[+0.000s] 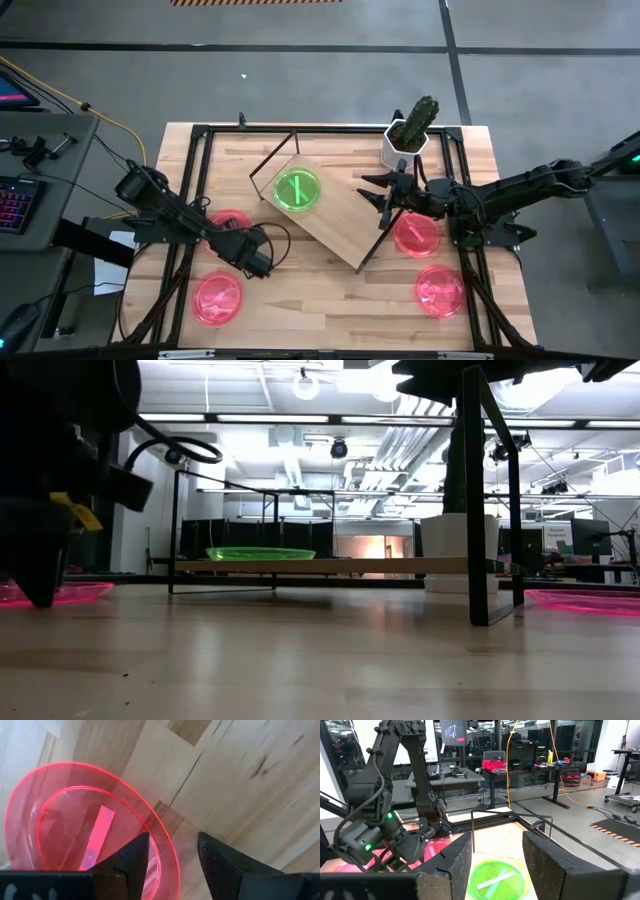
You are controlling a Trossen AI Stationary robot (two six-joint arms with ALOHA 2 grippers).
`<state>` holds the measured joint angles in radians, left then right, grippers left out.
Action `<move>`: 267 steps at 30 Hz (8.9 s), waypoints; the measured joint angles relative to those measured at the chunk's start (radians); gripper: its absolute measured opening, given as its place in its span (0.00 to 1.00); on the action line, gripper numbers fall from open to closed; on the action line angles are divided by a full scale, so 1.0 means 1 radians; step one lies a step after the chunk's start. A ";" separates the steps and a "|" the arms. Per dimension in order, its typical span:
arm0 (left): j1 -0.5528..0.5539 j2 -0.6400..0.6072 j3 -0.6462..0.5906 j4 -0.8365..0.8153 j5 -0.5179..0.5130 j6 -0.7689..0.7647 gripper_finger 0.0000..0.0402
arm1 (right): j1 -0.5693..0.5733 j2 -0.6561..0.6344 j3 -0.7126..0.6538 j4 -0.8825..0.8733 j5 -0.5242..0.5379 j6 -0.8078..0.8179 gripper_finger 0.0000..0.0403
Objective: Place and stack plates onto a shelf
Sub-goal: Put the pink plate on the shelf, then stack the pink plate on top of the other pink plate on the shelf
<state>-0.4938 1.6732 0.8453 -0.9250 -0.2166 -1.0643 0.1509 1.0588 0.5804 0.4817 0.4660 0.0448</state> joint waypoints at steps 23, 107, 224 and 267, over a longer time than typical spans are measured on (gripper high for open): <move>0.002 0.014 -0.007 -0.063 -0.063 0.045 0.23 | 0.000 0.000 0.000 -0.015 -0.003 0.008 0.40; 0.227 0.157 0.229 0.807 -0.176 1.818 0.00 | 0.000 0.001 0.001 -0.058 0.000 0.071 0.40; 0.419 -1.109 -0.472 1.234 0.209 1.183 0.30 | 0.026 -0.045 0.232 -0.355 0.591 0.073 0.40; 0.420 -1.108 -0.472 1.206 0.204 1.198 0.30 | 0.474 0.295 0.189 -1.382 -0.432 1.357 0.35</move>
<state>-0.0742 0.5648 0.3737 0.2813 -0.0124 0.1341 0.6247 1.3542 0.7698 -0.9002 0.0345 1.4020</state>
